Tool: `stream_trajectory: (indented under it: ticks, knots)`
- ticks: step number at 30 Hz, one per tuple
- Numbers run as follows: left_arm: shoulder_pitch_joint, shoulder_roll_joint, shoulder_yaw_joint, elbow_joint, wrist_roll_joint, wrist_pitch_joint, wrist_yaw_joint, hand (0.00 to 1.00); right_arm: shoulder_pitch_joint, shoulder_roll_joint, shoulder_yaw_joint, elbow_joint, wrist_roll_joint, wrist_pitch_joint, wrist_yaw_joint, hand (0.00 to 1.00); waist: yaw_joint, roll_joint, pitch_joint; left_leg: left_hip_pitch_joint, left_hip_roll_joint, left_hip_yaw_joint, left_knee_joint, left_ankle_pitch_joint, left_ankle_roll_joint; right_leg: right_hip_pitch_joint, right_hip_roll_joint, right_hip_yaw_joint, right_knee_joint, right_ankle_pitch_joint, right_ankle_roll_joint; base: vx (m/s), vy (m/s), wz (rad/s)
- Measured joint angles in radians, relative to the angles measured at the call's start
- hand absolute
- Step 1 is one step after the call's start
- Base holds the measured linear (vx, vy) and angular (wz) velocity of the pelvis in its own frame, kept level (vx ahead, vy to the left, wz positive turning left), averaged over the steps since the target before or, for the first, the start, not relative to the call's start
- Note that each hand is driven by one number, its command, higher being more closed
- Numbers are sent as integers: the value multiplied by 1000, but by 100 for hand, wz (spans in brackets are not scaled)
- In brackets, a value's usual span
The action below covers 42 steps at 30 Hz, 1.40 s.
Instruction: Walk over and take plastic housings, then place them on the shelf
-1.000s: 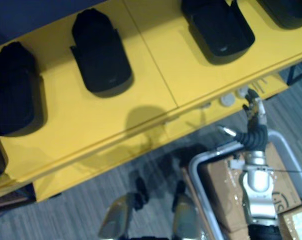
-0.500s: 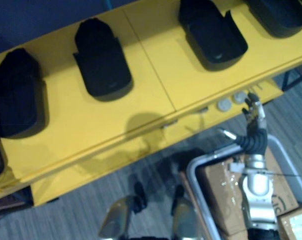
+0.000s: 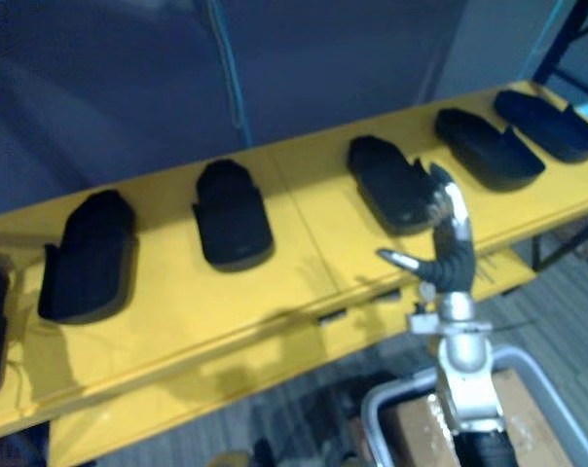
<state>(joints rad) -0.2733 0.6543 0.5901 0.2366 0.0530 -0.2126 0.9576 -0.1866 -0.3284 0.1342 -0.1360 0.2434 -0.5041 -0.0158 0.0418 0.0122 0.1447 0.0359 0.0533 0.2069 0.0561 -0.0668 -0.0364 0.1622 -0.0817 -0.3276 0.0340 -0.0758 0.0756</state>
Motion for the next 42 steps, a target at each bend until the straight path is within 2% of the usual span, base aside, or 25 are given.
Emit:
stream_trajectory:
  ticks: [1, 3, 5, 8, 10, 11, 13, 15, 18, 21, 22, 26, 29, 31, 33, 34, 35, 36, 37, 38, 40, 42]
  knots:
    - [29, -78, 0, -85, 6, -5, -4, 0, -32, 23, 38, 7, 0, 0, 4, 0, 13, 0, -2, 1, -5, -26, -16, 15, 0, 8, 0, -30, -4, 0, 0, 17, -47, 77]
    - [83, -169, 0, -177, 31, -3, -22, 0, -69, 57, 77, 38, 0, 0, 17, 0, 35, 1, -3, 2, -10, -63, -22, 24, 1, 28, 2, -64, -9, 0, 0, 10, -30, 65]
    - [230, -313, 9, -344, 41, -19, -66, 0, -133, 116, 155, 115, 0, 1, 34, 0, 90, 1, -6, 15, -14, -118, -22, 26, 1, 68, 6, -125, -9, 0, 0, 7, -38, 70]
    - [365, -453, 39, -447, 39, -76, -111, 0, -180, 169, 235, 168, 1, 1, 54, 0, 143, -2, -21, 14, -23, -177, -21, 28, -1, 96, 10, -179, -8, 0, 0, -8, -23, 61]
    - [430, -519, 39, -496, 37, -95, -132, 0, -206, 206, 276, 205, -4, 3, 58, 0, 169, -6, -24, 14, -31, -209, -17, 29, -3, 114, 10, -207, -9, -1, -1, -37, -14, 65]
    - [487, -577, 37, -532, 27, -115, -173, 0, -236, 244, 318, 246, -17, 9, 50, 0, 184, -11, -27, 12, -39, -238, -17, 33, -6, 125, 9, -238, -7, -1, -1, -57, -11, 64]
    - [534, -629, 27, -561, -10, -134, -237, 0, -258, 270, 364, 266, -47, 17, 26, 0, 194, -15, -30, 5, -48, -267, -23, 40, -7, 132, 7, -259, -5, -2, -2, -79, -1, 57]
    - [568, -668, 15, -582, -52, -154, -294, 0, -261, 294, 389, 266, -67, 32, 7, 0, 194, -26, -38, -5, -58, -275, -42, 50, -6, 119, -4, -271, 3, -14, -22, -80, 24, 28]
    - [617, -703, -44, -615, -147, -157, -369, 0, -253, 291, 419, 276, -94, 50, -24, 0, 191, -26, -38, -6, -59, -218, -36, 48, 8, 100, -21, -232, 14, -24, -34, -68, 55, -36]
    - [618, -705, -124, -629, -214, -154, -390, 0, -230, 281, 422, 276, -89, 48, -25, 0, 172, -28, -38, -51, -53, -168, 51, 7, 12, 79, -28, -186, 13, -32, -33, -85, 63, -54]
    - [611, -705, -151, -631, -213, -150, -401, 0, -213, 281, 425, 276, -89, 46, -19, 0, 153, -34, -39, -53, -56, -161, 60, 4, 12, 79, -33, -186, 12, -40, -26, -60, 34, -35]
    - [580, -704, -236, -646, -213, -117, -455, 0, -160, 272, 449, 274, -111, 46, -19, 0, 111, -35, -40, -53, -58, -152, 55, 11, 15, 72, -38, -185, 14, -46, -19, -47, 9, -8]
    - [568, -700, -293, -679, -197, -116, -484, 0, -98, 247, 434, 245, -140, 46, -29, 0, 106, -37, -38, -56, -57, -140, 48, 23, 17, 45, -46, -166, 32, -46, -18, -3, 28, -10]
    - [542, -697, -301, -697, -163, -117, -492, 0, -21, 215, 378, 195, -140, 45, -30, 0, 96, -34, -36, -57, -72, -141, 37, 29, 25, 36, -64, -167, 54, -46, -16, 21, 78, 5]
    - [532, -672, -302, -719, -157, -118, -494, 0, 35, 198, 315, 150, -141, 42, -34, 0, 73, -33, -34, -50, -88, -144, 18, 28, 41, 18, -91, -166, 106, -53, -4, 18, 119, 9]
    - [517, -646, -302, -718, -156, -116, -497, 0, 63, 186, 264, 121, -142, 37, -39, 0, 55, -16, -24, -40, -86, -147, 6, 31, 47, -25, -112, -156, 211, -54, -7, -12, 157, 0]
    - [504, -606, -298, -719, -156, -112, -500, 0, 80, 176, 217, 89, -142, 37, -43, 0, 51, -9, -14, -23, -85, -144, -19, 38, 58, -94, -137, -108, 355, -61, -39, -20, 158, -7]
    - [498, -583, -297, -718, -156, -110, -500, 0, 83, 175, 197, 77, -139, 37, -44, 0, 47, -11, -8, -15, -84, -143, -27, 42, 65, -128, -140, -74, 415, -60, -58, -8, 121, -4]
    - [484, -549, -301, -713, -156, -105, -498, 0, 84, 176, 163, 62, -138, 29, -42, 0, 30, -14, 0, -12, -80, -157, -30, 45, 73, -176, -124, 7, 465, -76, -71, 40, 54, 27]
    - [457, -538, -306, -695, -156, -104, -493, 0, 86, 181, 141, 52, -137, 21, -36, 0, 13, -20, 2, -20, -68, -183, -30, 47, 75, -184, -79, 70, 433, -101, -62, 46, 31, 39]
    - [426, -538, -322, -658, -156, -92, -468, 0, 88, 192, 135, 27, -130, 18, -2, 0, 7, -23, 4, -41, -52, -208, -31, 49, 69, -202, -31, 117, 347, -102, -59, 41, -18, 43]
    - [428, -550, -335, -637, -154, -70, -449, 0, 87, 202, 149, 21, -129, 5, 31, 0, 5, -30, 8, -60, -56, -227, -35, 57, 58, -216, -19, 124, 266, -95, -60, 76, -66, 38]
